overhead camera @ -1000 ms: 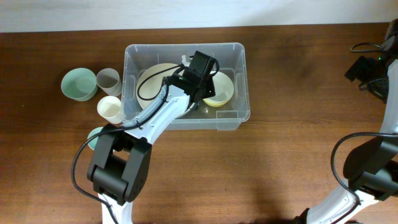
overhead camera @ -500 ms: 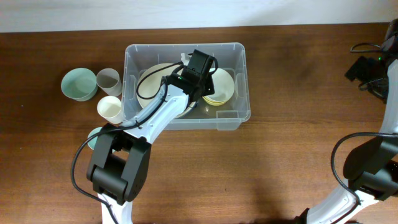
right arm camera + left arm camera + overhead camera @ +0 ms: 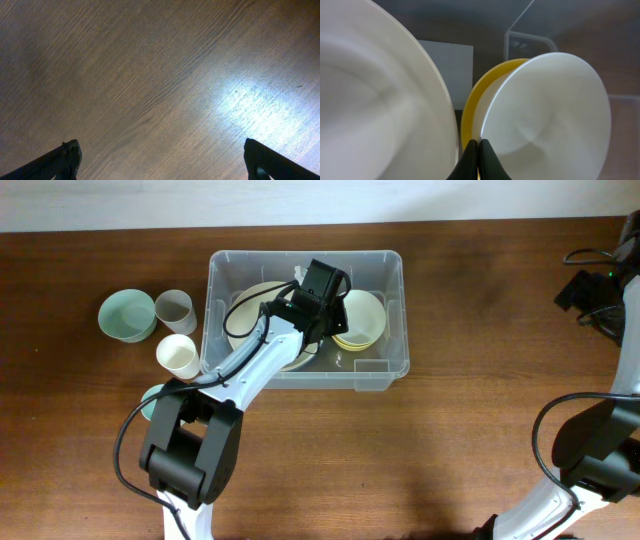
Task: Pack container
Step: 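Lower the white bowl onto the yellow bowl and release, then withdraw the left gripper to the mint green bowl at left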
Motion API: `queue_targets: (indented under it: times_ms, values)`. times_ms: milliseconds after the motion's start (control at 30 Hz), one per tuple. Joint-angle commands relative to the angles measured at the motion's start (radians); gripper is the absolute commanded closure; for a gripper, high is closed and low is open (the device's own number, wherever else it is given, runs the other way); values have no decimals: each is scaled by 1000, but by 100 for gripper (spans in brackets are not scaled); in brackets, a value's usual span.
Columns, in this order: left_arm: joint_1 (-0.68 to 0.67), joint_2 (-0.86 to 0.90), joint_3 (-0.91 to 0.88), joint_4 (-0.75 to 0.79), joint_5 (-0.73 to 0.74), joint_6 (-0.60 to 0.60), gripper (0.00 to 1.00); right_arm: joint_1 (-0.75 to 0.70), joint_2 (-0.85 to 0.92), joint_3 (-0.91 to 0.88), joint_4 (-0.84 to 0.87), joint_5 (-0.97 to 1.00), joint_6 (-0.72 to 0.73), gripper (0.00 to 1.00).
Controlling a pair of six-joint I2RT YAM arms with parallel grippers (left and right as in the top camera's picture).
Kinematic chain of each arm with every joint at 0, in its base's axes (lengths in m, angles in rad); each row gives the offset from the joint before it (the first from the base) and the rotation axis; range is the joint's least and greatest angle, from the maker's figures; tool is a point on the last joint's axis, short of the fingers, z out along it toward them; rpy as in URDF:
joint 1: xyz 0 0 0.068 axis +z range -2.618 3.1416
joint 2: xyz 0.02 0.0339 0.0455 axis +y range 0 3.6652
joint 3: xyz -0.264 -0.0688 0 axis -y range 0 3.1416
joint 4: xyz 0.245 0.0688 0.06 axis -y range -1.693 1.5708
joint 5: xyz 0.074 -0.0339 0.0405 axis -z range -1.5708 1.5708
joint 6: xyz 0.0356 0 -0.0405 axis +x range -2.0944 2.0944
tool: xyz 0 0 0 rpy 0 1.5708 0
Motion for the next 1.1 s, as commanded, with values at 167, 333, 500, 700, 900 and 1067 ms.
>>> queue_targets:
  times_ms: [167,333,500,700,900,1067]
  values:
    - [-3,3,1,7,58,15,91,-2,10,-6,0,16,-6,1]
    - [-3,3,1,7,58,15,72,-2,10,-6,0,16,-6,1]
    - [-1,3,3,14,51,22,48,-2,10,-6,0,16,-6,1]
    - [34,-3,85,-2,50,88,36,-2,10,-6,0,16,-6,1]
    - [114,-40,291,-152,-50,147,3,-2,10,-6,0,16,-6,1]
    - [237,-89,420,-359,-174,118,1,-2,10,-6,0,16,-6,1]
